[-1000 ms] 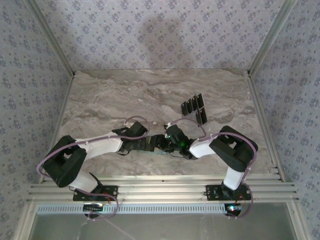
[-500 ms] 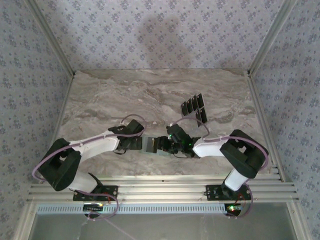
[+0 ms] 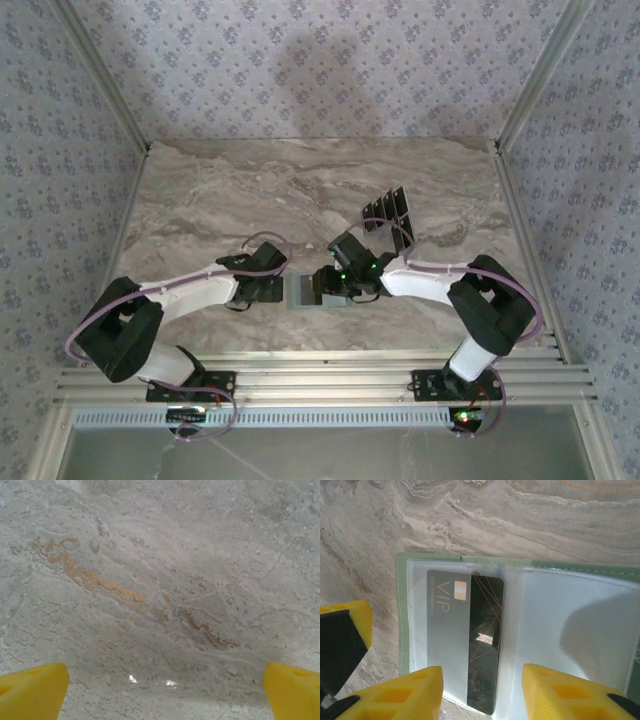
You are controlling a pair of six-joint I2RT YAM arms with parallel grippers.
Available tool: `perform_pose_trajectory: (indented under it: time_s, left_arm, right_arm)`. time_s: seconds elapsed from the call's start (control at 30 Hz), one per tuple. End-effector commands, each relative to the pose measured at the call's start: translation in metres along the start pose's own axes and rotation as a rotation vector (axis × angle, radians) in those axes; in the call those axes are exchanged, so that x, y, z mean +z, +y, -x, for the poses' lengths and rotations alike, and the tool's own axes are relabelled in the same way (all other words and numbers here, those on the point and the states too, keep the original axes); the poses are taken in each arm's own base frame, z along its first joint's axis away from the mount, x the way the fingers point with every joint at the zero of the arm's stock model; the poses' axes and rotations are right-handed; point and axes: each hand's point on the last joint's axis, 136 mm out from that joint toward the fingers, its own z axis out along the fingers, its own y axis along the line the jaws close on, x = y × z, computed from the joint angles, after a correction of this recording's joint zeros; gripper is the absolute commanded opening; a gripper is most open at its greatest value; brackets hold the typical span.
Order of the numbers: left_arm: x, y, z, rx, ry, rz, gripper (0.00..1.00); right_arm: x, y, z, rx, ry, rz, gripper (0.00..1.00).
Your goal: Put the credit cards into the card holder
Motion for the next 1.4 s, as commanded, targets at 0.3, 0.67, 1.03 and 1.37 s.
perform_pose_trajectory:
  time_s: [0.3,0.67,1.03,1.37]
  left_arm:
    - [0.008,-0.007,-0.005,0.016,0.016,-0.012,1.00]
    - [0.014,-0.010,-0.009,0.026,0.028,-0.009,1.00]
    - [0.019,-0.015,-0.013,0.035,0.038,-0.012,1.00]
    - [0.019,-0.017,-0.017,0.040,0.039,-0.015,1.00]
  right_arm:
    - [0.005,-0.021,-0.004,-0.082,0.058,-0.194,0.09]
    - [0.023,-0.014,-0.006,-0.099,0.093,-0.187,0.08]
    - [0.035,0.003,-0.007,-0.112,0.112,-0.153,0.07]
    - [0.043,0.026,-0.011,-0.126,0.127,-0.100,0.07]
